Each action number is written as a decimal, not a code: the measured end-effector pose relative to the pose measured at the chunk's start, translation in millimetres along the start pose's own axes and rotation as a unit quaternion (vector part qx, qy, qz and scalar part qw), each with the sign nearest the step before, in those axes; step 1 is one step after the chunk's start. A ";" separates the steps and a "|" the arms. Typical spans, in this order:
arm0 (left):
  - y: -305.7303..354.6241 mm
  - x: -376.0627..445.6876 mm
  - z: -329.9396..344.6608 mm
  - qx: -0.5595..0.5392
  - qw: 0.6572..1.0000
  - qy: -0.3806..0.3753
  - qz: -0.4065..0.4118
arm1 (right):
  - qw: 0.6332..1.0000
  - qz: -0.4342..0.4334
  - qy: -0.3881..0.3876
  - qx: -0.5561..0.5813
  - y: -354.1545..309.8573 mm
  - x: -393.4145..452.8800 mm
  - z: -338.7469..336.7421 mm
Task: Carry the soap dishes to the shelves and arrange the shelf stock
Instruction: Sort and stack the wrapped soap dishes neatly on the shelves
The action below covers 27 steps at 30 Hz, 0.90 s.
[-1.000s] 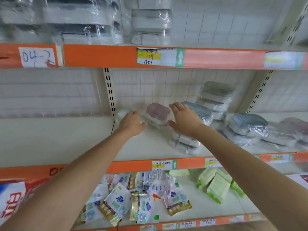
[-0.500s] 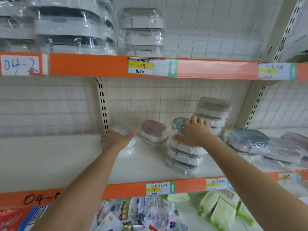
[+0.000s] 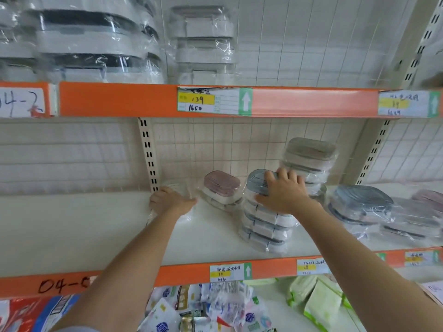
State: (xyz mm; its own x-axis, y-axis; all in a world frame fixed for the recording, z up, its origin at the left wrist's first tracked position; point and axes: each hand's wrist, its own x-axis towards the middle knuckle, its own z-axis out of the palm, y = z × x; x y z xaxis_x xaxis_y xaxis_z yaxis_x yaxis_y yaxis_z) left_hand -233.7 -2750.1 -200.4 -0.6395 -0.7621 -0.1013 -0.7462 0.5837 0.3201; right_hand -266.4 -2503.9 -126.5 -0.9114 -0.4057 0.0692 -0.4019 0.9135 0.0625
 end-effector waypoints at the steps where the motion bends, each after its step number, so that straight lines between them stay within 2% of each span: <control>1: 0.1 -3.0 1.8 0.010 1.000 0.017 0.007 | 1.000 0.001 -0.005 0.005 -0.3 1.1 -0.6; 4: -0.6 -13.8 -2.6 0.003 0.999 0.026 0.039 | 1.000 0.013 -0.007 0.010 -1.8 1.2 -3.9; 7: 1.7 -38.6 -15.3 -0.017 0.996 0.014 0.082 | 1.000 0.016 0.023 0.005 -8.6 -8.9 -7.9; 13: -5.6 -103.9 -42.6 0.012 0.985 -0.077 0.157 | 0.997 -0.011 0.054 0.052 -25.9 -47.3 -21.7; 16: -22.8 -139.6 -63.9 0.044 0.971 -0.127 0.196 | 0.998 -0.010 -0.001 0.055 -31.0 -80.9 -33.4; 20: -47.3 -188.6 -112.2 0.073 0.945 -0.188 0.256 | 0.996 -0.006 -0.031 0.077 -33.9 -135.9 -62.2; 22: -61.0 -211.6 -141.8 0.077 0.940 -0.197 0.266 | 0.994 -0.002 -0.061 0.089 -39.0 -168.1 -85.0; 27: -75.0 -254.4 -226.2 0.059 0.934 -0.188 0.299 | 0.992 0.003 -0.061 0.112 -35.8 -223.2 -158.7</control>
State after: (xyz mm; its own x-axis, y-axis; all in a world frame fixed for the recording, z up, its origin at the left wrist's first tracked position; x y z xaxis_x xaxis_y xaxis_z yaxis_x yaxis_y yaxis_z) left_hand 26.8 -2663.5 14.4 -0.9514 -0.1516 -0.2682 -0.2365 0.9172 0.3207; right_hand -34.6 -2450.6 13.9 -0.9122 -0.4063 -0.0525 -0.3939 0.9050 -0.1610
